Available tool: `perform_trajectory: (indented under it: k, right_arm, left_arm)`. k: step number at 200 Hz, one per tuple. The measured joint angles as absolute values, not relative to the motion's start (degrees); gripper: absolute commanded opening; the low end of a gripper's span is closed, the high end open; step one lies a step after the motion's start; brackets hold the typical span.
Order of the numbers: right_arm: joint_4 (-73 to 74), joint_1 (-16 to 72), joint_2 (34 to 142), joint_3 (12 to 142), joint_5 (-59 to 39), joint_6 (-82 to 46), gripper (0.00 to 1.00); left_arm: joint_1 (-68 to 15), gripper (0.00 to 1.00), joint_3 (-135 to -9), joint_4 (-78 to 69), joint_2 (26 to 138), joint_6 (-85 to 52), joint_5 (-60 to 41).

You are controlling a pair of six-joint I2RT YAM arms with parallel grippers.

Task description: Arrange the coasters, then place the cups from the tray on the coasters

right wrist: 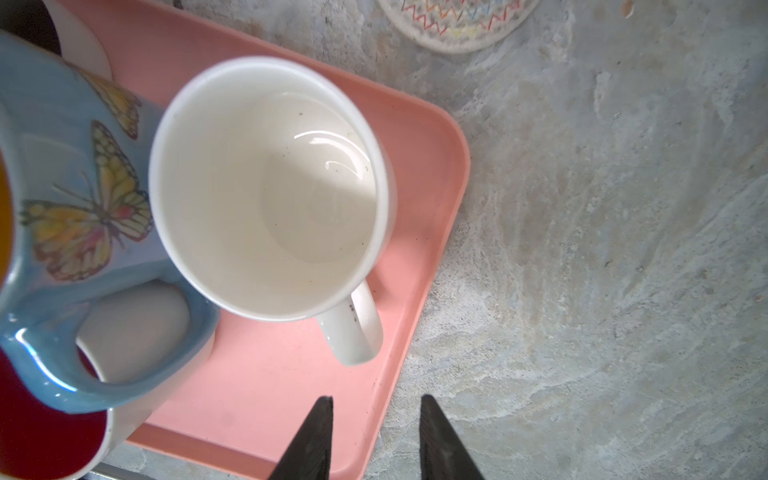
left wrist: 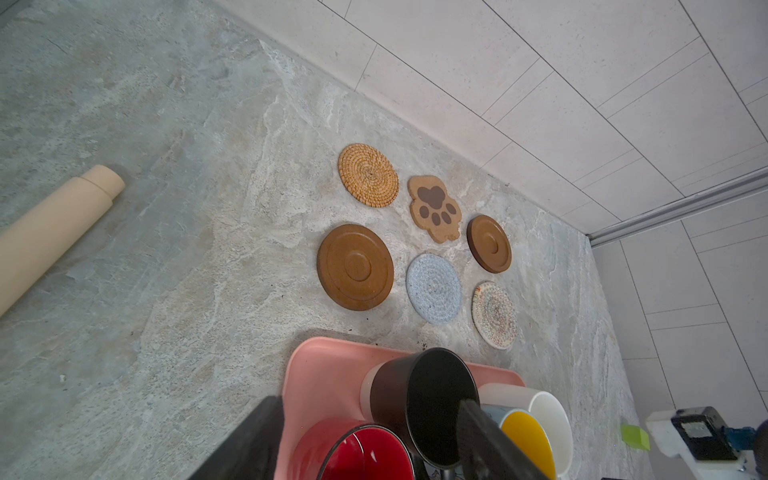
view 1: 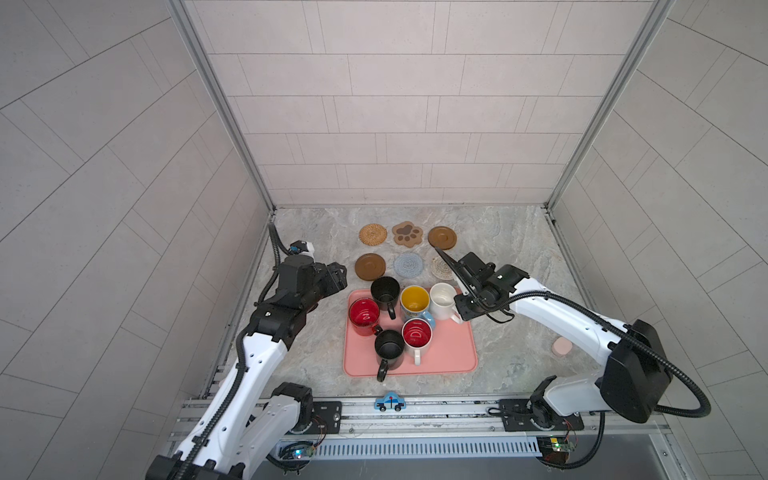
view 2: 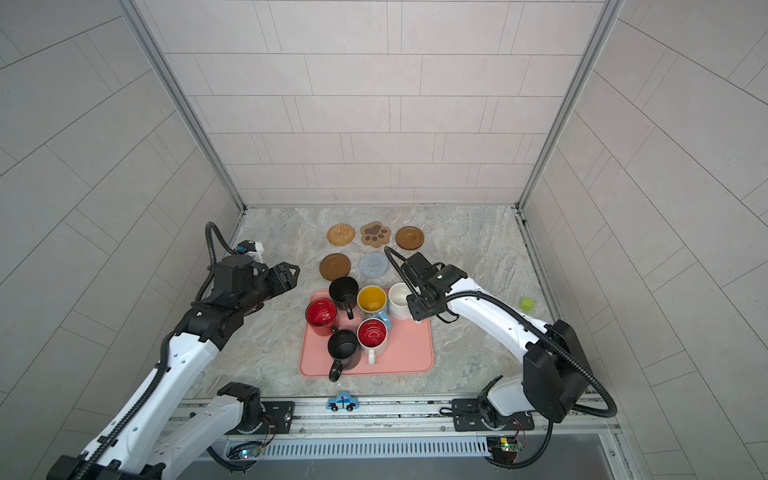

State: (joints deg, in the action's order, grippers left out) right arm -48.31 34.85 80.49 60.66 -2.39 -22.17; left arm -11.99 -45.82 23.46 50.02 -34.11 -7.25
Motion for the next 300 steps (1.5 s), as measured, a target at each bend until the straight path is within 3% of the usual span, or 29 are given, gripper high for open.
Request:
perform_trajectory:
  k: [300]
  right_arm:
    - [-40.58, 37.26, 86.63, 58.57, -2.46, -20.58, 0.36]
  left_arm:
    - [-11.99, 0.76, -44.27, 24.62, 47.11, -35.4, -8.45]
